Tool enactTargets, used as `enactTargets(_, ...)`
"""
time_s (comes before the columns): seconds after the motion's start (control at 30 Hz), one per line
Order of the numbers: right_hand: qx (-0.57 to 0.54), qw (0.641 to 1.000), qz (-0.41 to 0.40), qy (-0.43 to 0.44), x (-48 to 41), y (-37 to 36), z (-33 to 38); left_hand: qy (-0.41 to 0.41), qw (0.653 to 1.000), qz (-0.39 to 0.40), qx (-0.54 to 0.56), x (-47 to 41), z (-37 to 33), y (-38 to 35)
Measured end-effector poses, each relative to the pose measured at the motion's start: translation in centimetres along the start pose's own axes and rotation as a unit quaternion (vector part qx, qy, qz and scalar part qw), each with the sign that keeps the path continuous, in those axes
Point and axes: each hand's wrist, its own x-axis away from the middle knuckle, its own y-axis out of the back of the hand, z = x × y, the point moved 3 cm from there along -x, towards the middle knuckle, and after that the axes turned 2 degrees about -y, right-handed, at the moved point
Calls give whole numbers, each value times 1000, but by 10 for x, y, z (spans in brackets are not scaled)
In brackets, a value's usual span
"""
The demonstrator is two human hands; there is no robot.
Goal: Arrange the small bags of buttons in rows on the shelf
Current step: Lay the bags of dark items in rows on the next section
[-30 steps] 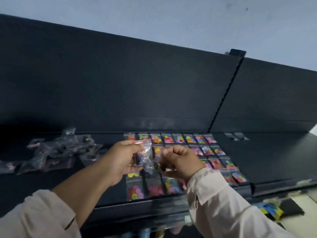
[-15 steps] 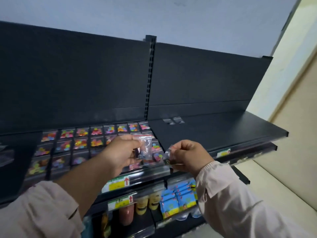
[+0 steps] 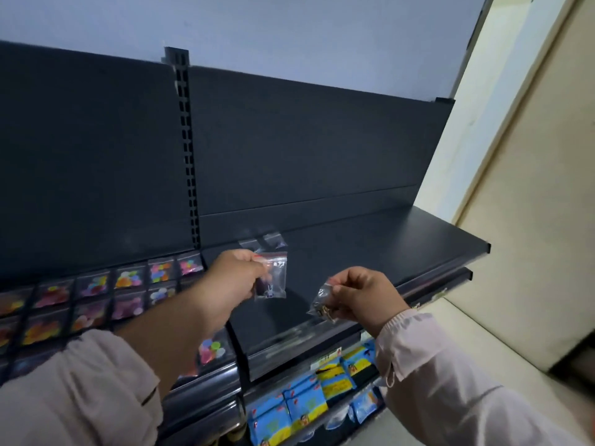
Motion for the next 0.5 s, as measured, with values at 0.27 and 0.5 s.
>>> enactTargets(0.27,68,997,-21,14,-99,28,0,-17,999,12,-45,-89,2,-38)
enactTargets(0.5,97,995,24,-2,-177,46,-25,-6,997,-10,-80,-137,27,-79)
